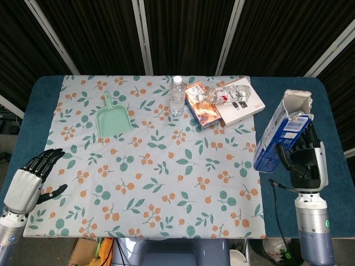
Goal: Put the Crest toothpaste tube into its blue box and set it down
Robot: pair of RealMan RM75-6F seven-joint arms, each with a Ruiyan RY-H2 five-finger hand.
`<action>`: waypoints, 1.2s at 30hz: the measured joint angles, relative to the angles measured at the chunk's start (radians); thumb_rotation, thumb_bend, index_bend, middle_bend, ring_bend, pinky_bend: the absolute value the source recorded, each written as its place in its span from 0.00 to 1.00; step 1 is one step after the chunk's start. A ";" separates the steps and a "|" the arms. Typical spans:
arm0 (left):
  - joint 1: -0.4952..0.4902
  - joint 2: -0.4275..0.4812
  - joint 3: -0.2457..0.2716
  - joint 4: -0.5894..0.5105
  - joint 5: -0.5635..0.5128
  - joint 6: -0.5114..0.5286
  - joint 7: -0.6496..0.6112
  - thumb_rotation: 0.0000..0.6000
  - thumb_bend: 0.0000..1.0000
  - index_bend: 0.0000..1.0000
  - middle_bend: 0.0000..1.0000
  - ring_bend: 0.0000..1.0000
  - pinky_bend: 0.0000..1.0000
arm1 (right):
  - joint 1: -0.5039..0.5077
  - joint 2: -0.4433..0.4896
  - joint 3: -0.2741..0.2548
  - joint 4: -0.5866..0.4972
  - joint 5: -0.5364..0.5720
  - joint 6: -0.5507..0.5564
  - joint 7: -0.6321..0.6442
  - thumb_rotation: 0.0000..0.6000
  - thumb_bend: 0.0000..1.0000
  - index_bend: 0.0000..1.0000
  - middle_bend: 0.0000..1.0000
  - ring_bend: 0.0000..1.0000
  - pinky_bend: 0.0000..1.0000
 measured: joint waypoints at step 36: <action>0.038 -0.008 -0.027 0.005 0.032 -0.077 -0.030 1.00 0.03 0.15 0.15 0.17 0.30 | 0.145 -0.259 -0.380 0.408 0.150 -0.204 -1.042 1.00 0.48 0.46 0.56 0.55 0.45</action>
